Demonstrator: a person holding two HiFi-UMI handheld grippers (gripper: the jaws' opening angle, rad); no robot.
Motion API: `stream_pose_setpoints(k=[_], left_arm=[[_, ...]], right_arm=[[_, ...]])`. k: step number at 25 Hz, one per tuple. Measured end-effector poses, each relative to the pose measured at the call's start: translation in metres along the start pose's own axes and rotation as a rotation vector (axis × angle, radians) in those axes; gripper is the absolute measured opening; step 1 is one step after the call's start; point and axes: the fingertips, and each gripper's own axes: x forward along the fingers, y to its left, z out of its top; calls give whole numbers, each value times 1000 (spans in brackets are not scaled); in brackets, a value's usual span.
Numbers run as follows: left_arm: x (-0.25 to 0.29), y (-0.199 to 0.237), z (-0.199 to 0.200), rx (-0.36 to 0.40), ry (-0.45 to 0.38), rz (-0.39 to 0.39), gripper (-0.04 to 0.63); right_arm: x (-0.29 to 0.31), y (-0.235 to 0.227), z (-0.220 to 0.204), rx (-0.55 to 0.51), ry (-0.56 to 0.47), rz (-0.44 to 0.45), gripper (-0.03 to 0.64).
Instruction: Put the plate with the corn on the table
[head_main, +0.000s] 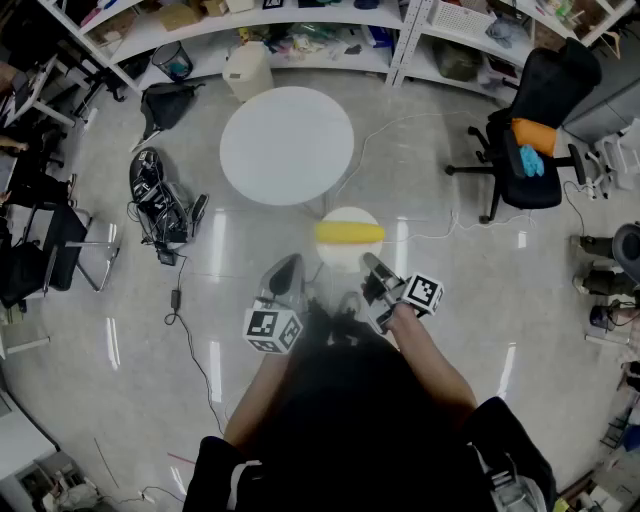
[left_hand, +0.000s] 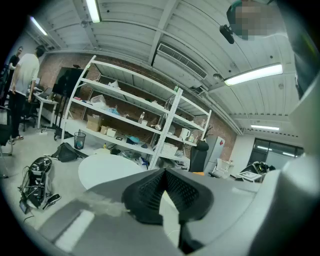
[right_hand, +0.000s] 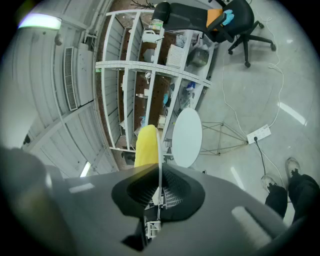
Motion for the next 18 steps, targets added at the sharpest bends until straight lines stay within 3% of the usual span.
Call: stream_pose_setpoints(k=[18], left_arm=[[3,12,6,-8,3,-29,6]], right_arm=[[8,2,-3,3,-22,-27,18]])
